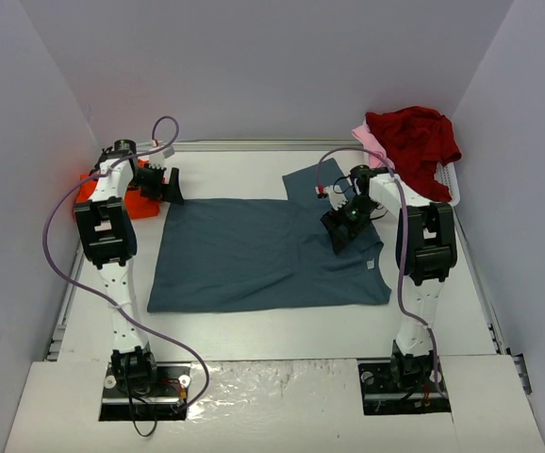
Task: Fold and stack the t-shirts
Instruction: Grap the side of the flattened tshirt furthest away from the robot with both arms
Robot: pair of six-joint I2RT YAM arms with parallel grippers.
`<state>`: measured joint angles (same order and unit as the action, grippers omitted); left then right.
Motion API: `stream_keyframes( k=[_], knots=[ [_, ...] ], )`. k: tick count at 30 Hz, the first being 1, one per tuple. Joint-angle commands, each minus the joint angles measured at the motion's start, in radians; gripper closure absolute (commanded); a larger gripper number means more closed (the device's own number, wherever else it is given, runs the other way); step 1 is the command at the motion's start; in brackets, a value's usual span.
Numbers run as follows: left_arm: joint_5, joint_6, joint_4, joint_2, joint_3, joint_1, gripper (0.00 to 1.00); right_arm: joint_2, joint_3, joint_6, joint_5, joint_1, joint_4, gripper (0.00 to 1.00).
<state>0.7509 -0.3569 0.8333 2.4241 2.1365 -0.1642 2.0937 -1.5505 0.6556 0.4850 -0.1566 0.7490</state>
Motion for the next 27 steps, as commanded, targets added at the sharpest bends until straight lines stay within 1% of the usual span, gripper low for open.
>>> stream_keyframes(
  k=[1, 5, 8, 9, 11, 25, 27],
  knots=[
    [0.005, -0.025, 0.029, -0.005, 0.059, -0.005, 0.16, 0.037, 0.000, 0.007, -0.014, 0.005, 0.066, 0.25],
    [0.018, -0.046, 0.056, 0.013, 0.072, -0.005, 0.20, 0.048, 0.000, 0.004, -0.026, 0.005, 0.067, 0.25],
    [0.016, -0.060, 0.061, 0.013, 0.066, -0.003, 0.27, 0.052, -0.002, 0.006, -0.026, 0.003, 0.067, 0.26],
    [0.018, -0.063, 0.062, 0.013, 0.065, -0.004, 0.31, 0.054, -0.003, 0.006, -0.028, 0.003, 0.067, 0.26],
    [0.018, -0.074, 0.070, 0.016, 0.060, -0.003, 0.33, 0.054, -0.003, 0.006, -0.029, 0.003, 0.067, 0.26],
    [0.022, -0.094, 0.069, 0.026, 0.033, 0.009, 0.34, 0.062, 0.000, 0.007, -0.045, 0.003, 0.070, 0.28],
    [0.021, -0.102, 0.072, 0.024, 0.031, 0.015, 0.36, 0.063, 0.001, 0.007, -0.046, 0.003, 0.070, 0.28]
  ],
)
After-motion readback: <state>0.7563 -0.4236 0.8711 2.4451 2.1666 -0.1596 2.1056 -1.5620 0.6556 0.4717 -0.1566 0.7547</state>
